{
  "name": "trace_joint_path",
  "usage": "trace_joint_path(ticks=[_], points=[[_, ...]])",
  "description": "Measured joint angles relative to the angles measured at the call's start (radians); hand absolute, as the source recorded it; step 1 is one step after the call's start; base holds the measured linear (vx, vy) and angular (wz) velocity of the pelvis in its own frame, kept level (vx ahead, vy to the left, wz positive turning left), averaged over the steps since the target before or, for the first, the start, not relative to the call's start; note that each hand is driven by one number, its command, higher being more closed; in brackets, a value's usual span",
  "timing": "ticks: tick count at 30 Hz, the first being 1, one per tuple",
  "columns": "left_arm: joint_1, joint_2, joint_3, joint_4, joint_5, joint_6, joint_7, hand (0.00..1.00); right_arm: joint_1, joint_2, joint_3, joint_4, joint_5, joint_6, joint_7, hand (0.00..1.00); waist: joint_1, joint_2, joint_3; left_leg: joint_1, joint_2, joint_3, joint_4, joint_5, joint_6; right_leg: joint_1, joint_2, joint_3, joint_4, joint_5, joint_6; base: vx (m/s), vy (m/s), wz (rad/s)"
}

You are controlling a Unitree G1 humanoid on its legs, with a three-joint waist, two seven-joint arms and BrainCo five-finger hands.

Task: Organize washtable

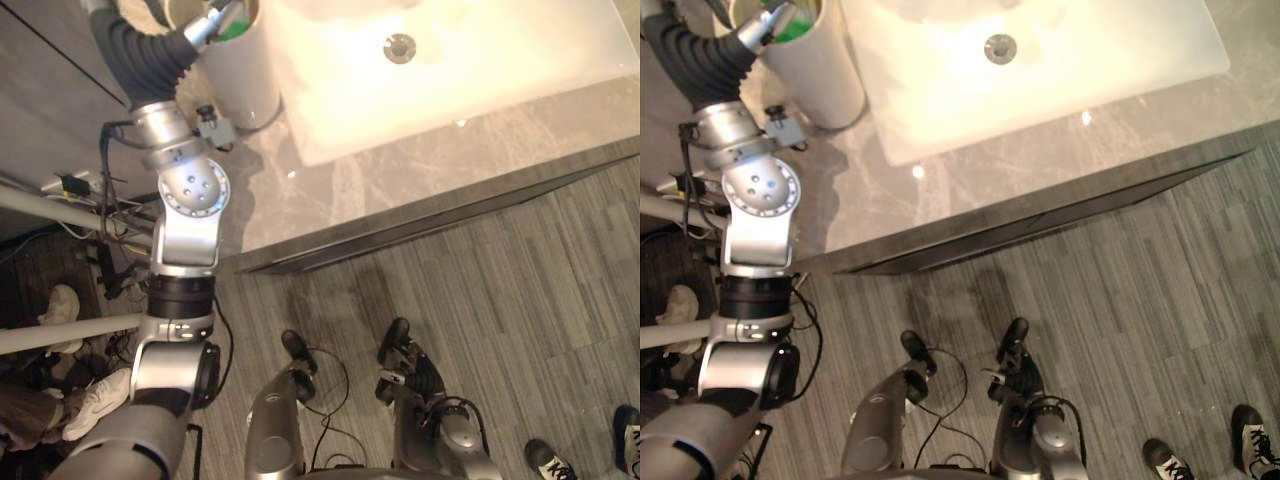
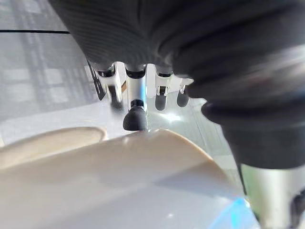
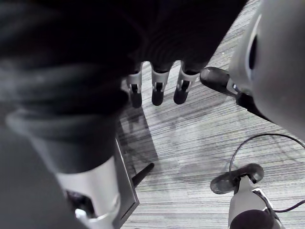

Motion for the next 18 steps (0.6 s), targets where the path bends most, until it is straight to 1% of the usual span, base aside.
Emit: trace_joint_path(ticks=[9,12,13,18], points=[[-0.008,0.009,0.026,-0.067,-0.004,-0.002,0.005,0.00,0.000,0.000,0.001,0.000,-0.001,0.003,0.001,0.00,0.001,0.000,0.000,0.000,0.000,0.000,0.000,0.000,0.000,0.000,0.000,0.000,-0.001,0.001,-0.001,0.00,0.000,0.00],[-0.008,0.009,0.055,-0.067,-0.011,-0.005,0.010,0.00,0.000,0.000,0.001,0.000,-0.001,0.002,0.001,0.00,0.001,0.000,-0.001,0.000,0.000,0.001,0.000,0.000,0.000,0.000,0.001,0.001,-0.004,0.003,-0.003,0.00,0.000,0.00],[-0.008,0.009,0.058,-0.067,-0.012,-0.005,0.022,0.00,0.000,0.000,0.001,0.001,-0.001,0.003,0.002,0.00,0.001,0.000,-0.001,0.000,0.000,0.001,0.000,0.000,0.000,0.000,0.001,0.000,-0.005,0.003,-0.004,0.00,0.000,0.00],[-0.008,0.009,0.083,-0.068,-0.012,-0.006,0.023,0.00,0.000,0.000,0.001,0.002,-0.003,0.003,0.002,0.00,0.002,0.000,-0.002,-0.001,0.000,0.001,0.000,0.000,0.000,0.000,0.001,0.000,-0.005,0.004,-0.005,0.00,0.000,0.00]])
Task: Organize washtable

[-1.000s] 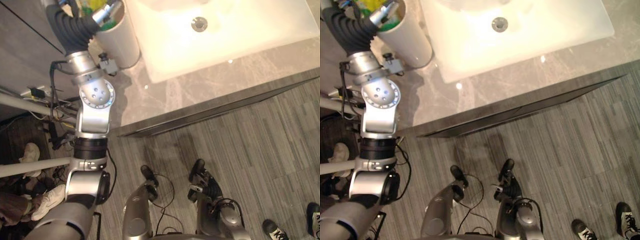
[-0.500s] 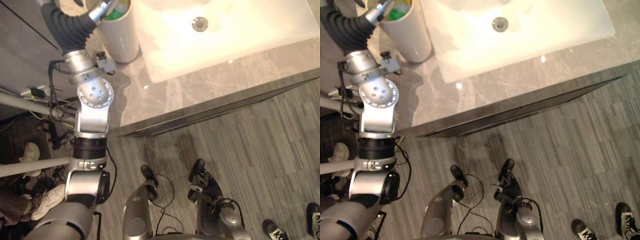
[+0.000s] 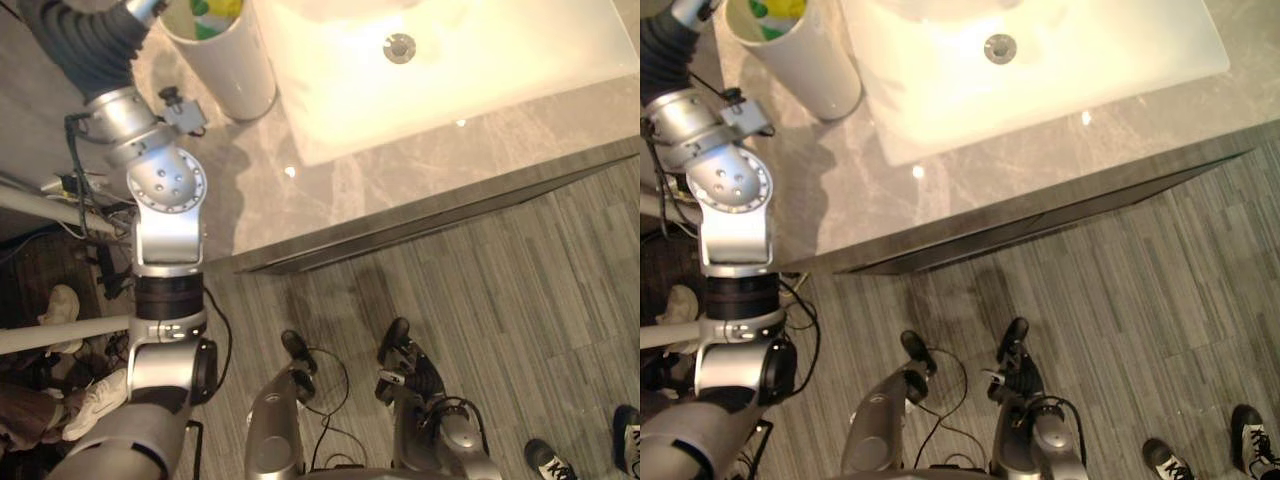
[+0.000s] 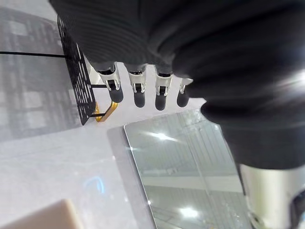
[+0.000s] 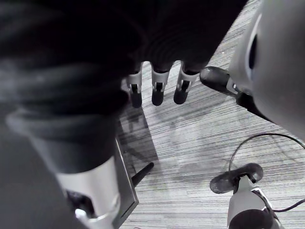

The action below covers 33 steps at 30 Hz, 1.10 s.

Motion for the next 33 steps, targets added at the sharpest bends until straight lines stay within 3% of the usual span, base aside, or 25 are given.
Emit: trace_joint_path(ticks=[11,20,25,30,33], points=[[0.003,0.000,0.007,-0.014,-0.009,-0.003,-0.001,0.00,-0.001,0.008,-0.004,0.010,-0.007,-0.001,0.002,0.00,0.002,-0.003,-0.009,-0.006,0.005,-0.005,0.011,0.000,0.000,0.003,0.002,-0.006,-0.002,0.005,-0.007,0.00,0.000,0.01],[0.128,-0.013,0.048,-0.165,-0.010,-0.034,0.001,0.00,-0.002,0.027,-0.007,0.069,-0.019,0.005,0.001,0.00,-0.002,0.002,-0.086,0.000,0.005,-0.018,0.008,0.000,0.000,0.030,0.006,-0.032,-0.015,0.005,-0.011,0.00,0.005,0.07],[0.295,-0.099,0.088,-0.200,-0.047,-0.063,0.002,0.00,-0.002,0.031,-0.012,0.109,-0.023,0.015,0.000,0.00,0.006,0.019,-0.128,0.048,-0.004,-0.025,-0.018,0.005,-0.002,0.076,0.006,-0.045,-0.018,-0.005,-0.017,0.04,0.022,0.05],[0.481,-0.193,0.091,-0.227,-0.133,-0.103,-0.009,0.00,-0.003,0.038,-0.047,0.179,-0.029,0.022,-0.002,0.00,0.025,0.052,-0.192,0.131,-0.033,-0.056,-0.087,0.025,-0.011,0.153,-0.003,-0.076,-0.018,-0.032,0.002,0.05,0.017,0.18],[0.619,-0.248,0.096,-0.267,-0.231,-0.133,-0.064,0.00,-0.017,0.040,-0.049,0.227,-0.037,0.033,-0.002,0.00,0.030,0.064,-0.226,0.183,-0.047,-0.077,-0.131,0.040,-0.014,0.206,-0.004,-0.104,-0.019,-0.046,0.009,0.04,0.000,0.25]])
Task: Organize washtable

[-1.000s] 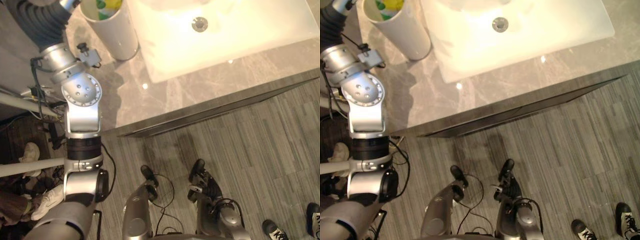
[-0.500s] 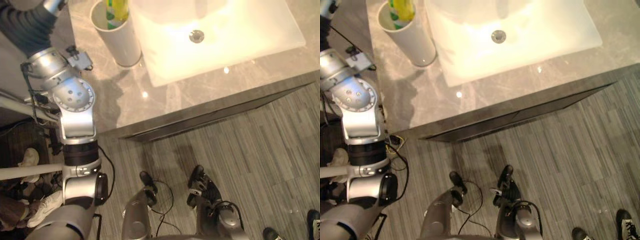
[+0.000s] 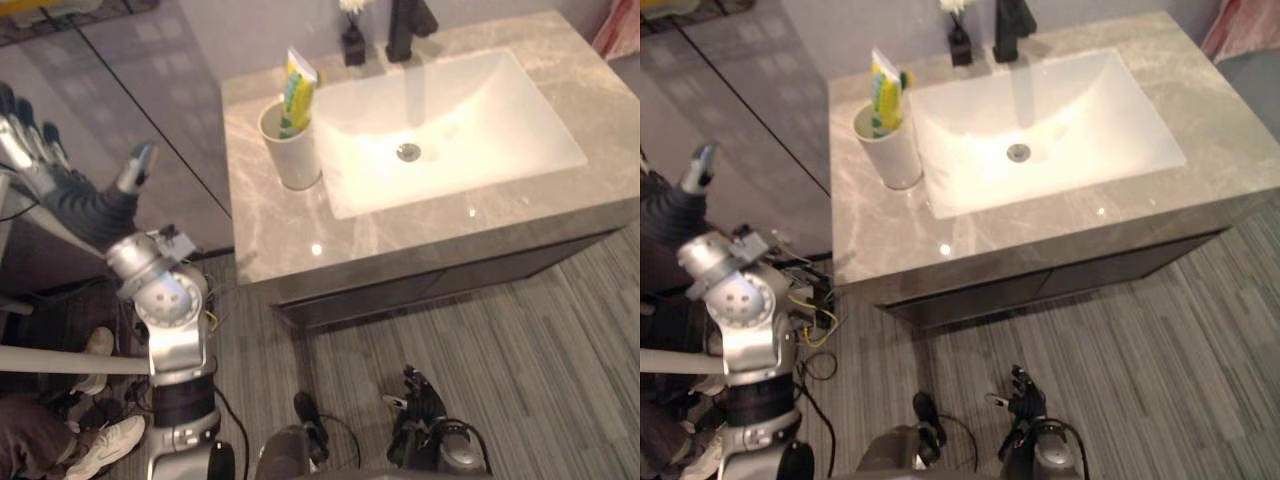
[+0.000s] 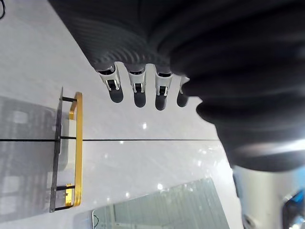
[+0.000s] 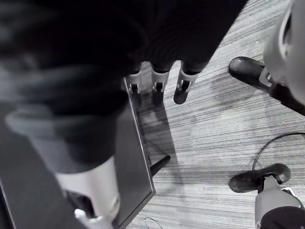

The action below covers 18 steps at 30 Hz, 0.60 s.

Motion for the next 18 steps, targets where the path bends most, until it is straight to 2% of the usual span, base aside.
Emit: trace_joint_path(ticks=[4,8,10,14,18], points=[[0.164,-0.074,0.002,-0.065,-0.098,-0.022,-0.076,0.00,-0.014,0.006,-0.001,0.053,-0.004,0.014,0.001,0.00,0.002,0.000,-0.034,0.040,-0.011,-0.018,-0.025,0.000,-0.001,0.046,-0.001,-0.022,0.000,-0.013,0.012,0.02,-0.011,0.17],[0.317,-0.125,-0.045,-0.112,-0.248,-0.028,-0.190,0.00,-0.015,0.011,-0.007,0.091,-0.032,0.020,0.005,0.00,0.008,0.003,-0.062,0.081,-0.026,-0.046,-0.042,0.000,-0.001,0.106,-0.011,-0.058,-0.001,-0.025,0.027,0.02,-0.010,0.24],[0.387,-0.140,-0.084,-0.125,-0.312,-0.027,-0.245,0.00,-0.017,0.025,-0.044,0.130,-0.037,0.035,0.008,0.00,0.025,0.002,-0.085,0.098,-0.035,-0.057,-0.060,0.003,0.000,0.127,-0.014,-0.072,-0.003,-0.028,0.030,0.02,-0.001,0.25],[0.484,-0.140,-0.151,-0.111,-0.388,-0.003,-0.326,0.00,-0.033,0.031,-0.067,0.187,-0.036,0.037,0.008,0.00,0.030,-0.010,-0.098,0.111,-0.043,-0.094,-0.066,0.004,0.000,0.160,-0.015,-0.090,-0.018,-0.027,0.033,0.00,-0.011,0.17],[0.518,-0.147,-0.227,-0.026,-0.413,0.026,-0.375,0.00,-0.042,0.031,-0.080,0.219,-0.036,0.037,0.008,0.00,0.033,-0.017,-0.105,0.124,-0.048,-0.105,-0.071,0.006,-0.002,0.181,-0.014,-0.100,-0.028,-0.025,0.037,-0.01,-0.014,0.09]])
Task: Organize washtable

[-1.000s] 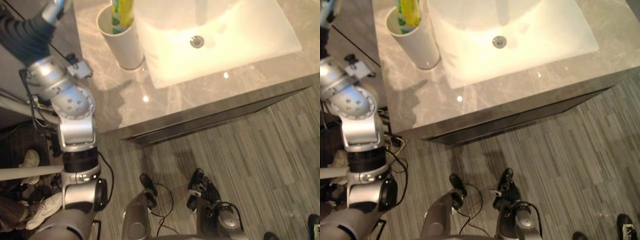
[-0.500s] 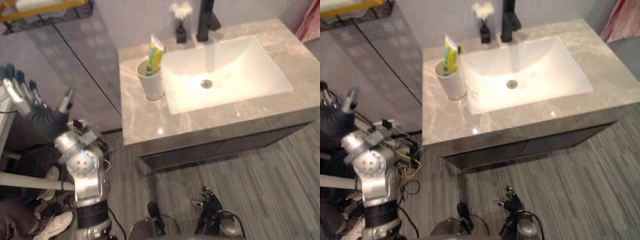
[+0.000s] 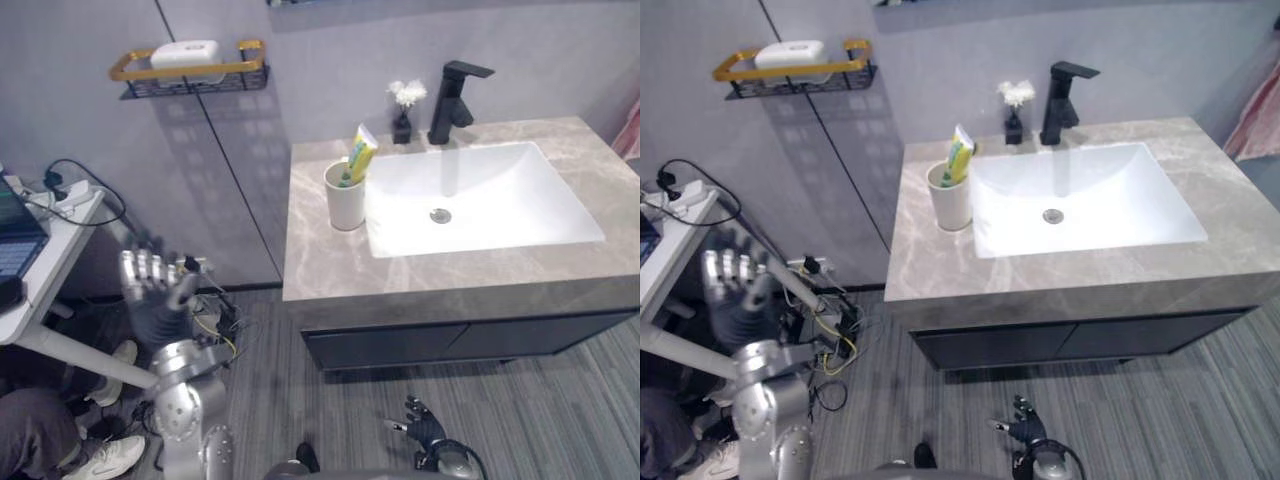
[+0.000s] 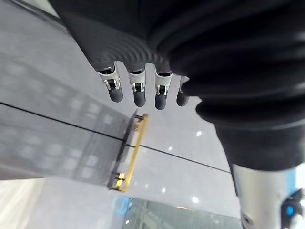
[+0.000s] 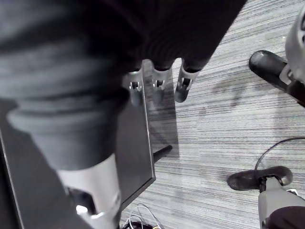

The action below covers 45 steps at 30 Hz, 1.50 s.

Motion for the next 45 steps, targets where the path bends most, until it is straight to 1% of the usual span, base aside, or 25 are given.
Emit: trace_joint_path(ticks=[2,3,4,5,6,7,10,14,16,18,20,23,27,30,33,34,36,39,43,45], points=[[0.029,0.002,-0.058,0.066,-0.032,0.031,-0.042,0.00,-0.006,0.000,-0.006,0.023,0.000,0.001,0.000,0.00,-0.003,-0.003,-0.018,0.004,-0.008,-0.007,-0.021,0.011,0.002,0.003,0.000,-0.004,-0.008,0.004,0.006,0.00,-0.005,0.04],[0.035,0.007,-0.074,0.077,-0.039,0.035,-0.049,0.00,-0.008,0.001,-0.008,0.025,0.000,0.001,0.000,0.00,-0.003,-0.003,-0.019,0.006,-0.009,-0.011,-0.024,0.013,0.004,0.005,0.000,-0.006,-0.008,0.004,0.006,0.00,-0.007,0.16],[0.046,0.018,-0.114,0.111,-0.059,0.042,-0.073,0.00,-0.014,0.003,-0.011,0.034,0.000,0.002,0.000,0.00,-0.004,-0.004,-0.018,0.015,-0.013,-0.020,-0.032,0.019,0.007,0.015,0.001,-0.014,-0.011,0.004,0.006,0.00,-0.006,0.14],[0.053,0.021,-0.131,0.128,-0.070,0.047,-0.086,0.00,-0.017,0.003,-0.014,0.042,0.000,0.002,0.000,0.00,-0.005,-0.005,-0.018,0.018,-0.014,-0.023,-0.034,0.019,0.006,0.020,0.001,-0.017,-0.012,0.004,0.005,-0.01,-0.002,0.17],[0.080,0.042,-0.197,0.187,-0.113,0.072,-0.130,0.00,-0.019,0.005,-0.027,0.048,0.000,0.007,-0.001,0.00,-0.005,-0.007,-0.021,0.027,-0.022,-0.029,-0.043,0.022,0.005,0.031,0.001,-0.023,-0.018,0.002,0.003,-0.01,0.003,0.11],[0.096,0.066,-0.243,0.229,-0.143,0.099,-0.171,1.00,-0.023,0.006,-0.027,0.052,0.000,0.013,-0.001,0.00,-0.006,-0.007,-0.021,0.038,-0.024,-0.029,-0.064,0.033,0.007,0.032,0.004,-0.024,-0.024,0.000,0.000,-0.02,0.003,0.07],[0.113,0.101,-0.305,0.286,-0.171,0.141,-0.221,1.00,-0.033,0.006,-0.027,0.061,0.000,0.019,-0.001,0.00,-0.008,-0.011,-0.021,0.046,-0.026,-0.030,-0.085,0.043,0.006,0.031,0.010,-0.024,-0.028,-0.001,-0.001,0.00,0.000,0.00],[0.111,0.136,-0.353,0.306,-0.172,0.170,-0.267,1.00,-0.043,0.006,-0.021,0.083,0.000,0.021,-0.001,0.00,-0.009,-0.016,-0.025,0.045,-0.022,-0.032,-0.085,0.045,0.004,0.032,0.018,-0.025,-0.037,-0.001,-0.001,0.00,0.000,0.00],[0.110,0.145,-0.370,0.306,-0.182,0.185,-0.282,1.00,-0.044,0.004,-0.017,0.086,0.000,0.021,-0.001,0.00,-0.011,-0.016,-0.026,0.045,-0.022,-0.032,-0.085,0.045,0.004,0.032,0.019,-0.024,-0.041,0.000,-0.001,0.00,0.000,0.00],[0.098,0.171,-0.409,0.306,-0.193,0.196,-0.286,1.00,-0.049,0.001,-0.012,0.100,-0.001,0.022,-0.001,0.00,-0.012,-0.018,-0.029,0.040,-0.022,-0.032,-0.085,0.045,0.004,0.030,0.022,-0.024,-0.046,0.000,-0.001,0.00,0.000,0.00],[0.075,0.182,-0.430,0.306,-0.192,0.203,-0.288,1.00,-0.051,-0.004,0.014,0.103,-0.003,0.023,-0.001,0.00,-0.012,-0.021,-0.037,0.033,-0.021,-0.032,-0.085,0.045,0.003,0.022,0.024,-0.024,-0.050,0.000,-0.001,0.00,0.000,0.00],[0.029,0.195,-0.437,0.306,-0.190,0.203,-0.284,1.00,-0.055,-0.004,0.020,0.108,-0.003,0.024,-0.001,0.00,-0.018,-0.025,-0.039,0.022,-0.021,-0.032,-0.085,0.046,0.002,0.015,0.027,-0.024,-0.058,0.003,-0.001,0.00,0.000,0.00],[-0.048,0.213,-0.433,0.306,-0.168,0.203,-0.264,1.00,-0.066,-0.004,0.021,0.110,-0.004,0.039,0.000,0.00,-0.037,-0.029,-0.039,0.016,-0.020,-0.028,-0.085,0.046,0.001,0.012,0.032,-0.023,-0.074,0.011,0.002,0.00,0.002,-0.02],[-0.115,0.216,-0.406,0.286,-0.148,0.200,-0.234,1.00,-0.065,-0.005,0.022,0.102,-0.006,0.040,0.001,0.00,-0.038,-0.029,-0.039,0.003,-0.019,-0.018,-0.085,0.046,0.001,-0.009,0.035,-0.009,-0.078,0.018,0.000,-0.02,0.010,-0.14],[-0.126,0.205,-0.382,0.180,-0.128,0.195,-0.214,1.00,-0.063,-0.006,0.021,0.109,-0.007,0.039,0.001,0.00,-0.041,-0.033,-0.039,-0.001,-0.018,-0.005,-0.085,0.046,0.000,-0.020,0.033,0.008,-0.078,0.023,0.002,0.00,0.017,-0.14],[-0.127,0.202,-0.380,0.116,-0.126,0.185,-0.213,1.00,-0.063,-0.006,0.020,0.109,-0.007,0.039,0.002,0.00,-0.041,-0.034,-0.039,-0.003,-0.019,-0.003,-0.085,0.046,0.000,-0.021,0.032,0.011,-0.076,0.023,0.003,0.01,0.016,-0.06],[-0.127,0.190,-0.380,0.056,-0.126,0.177,-0.213,1.00,-0.063,-0.006,0.020,0.111,-0.007,0.038,0.003,0.00,-0.041,-0.034,-0.039,-0.003,-0.018,-0.003,-0.085,0.046,0.000,-0.020,0.032,0.010,-0.075,0.023,0.003,0.00,0.000,0.00],[-0.127,0.170,-0.386,0.008,-0.126,0.158,-0.213,1.00,-0.063,-0.006,0.018,0.114,-0.007,0.037,0.007,0.00,-0.040,-0.034,-0.039,-0.003,-0.018,-0.003,-0.085,0.046,0.000,-0.020,0.031,0.010,-0.073,0.023,0.003,-0.01,0.005,0.00],[-0.133,0.147,-0.416,-0.022,-0.124,0.155,-0.212,1.00,-0.062,-0.014,0.017,0.114,-0.006,0.037,0.023,0.00,-0.040,-0.033,-0.039,-0.001,-0.019,-0.012,-0.085,0.045,0.000,-0.017,0.026,0.004,-0.066,0.022,0.004,-0.04,0.019,0.05],[-0.166,0.143,-0.440,-0.022,-0.075,0.147,-0.193,1.00,-0.058,-0.018,0.019,0.112,-0.005,0.037,0.023,0.00,-0.040,-0.033,-0.039,0.006,-0.020,-0.020,-0.085,0.046,0.001,-0.008,0.019,-0.001,-0.059,0.018,0.008,-0.03,0.021,0.09]])
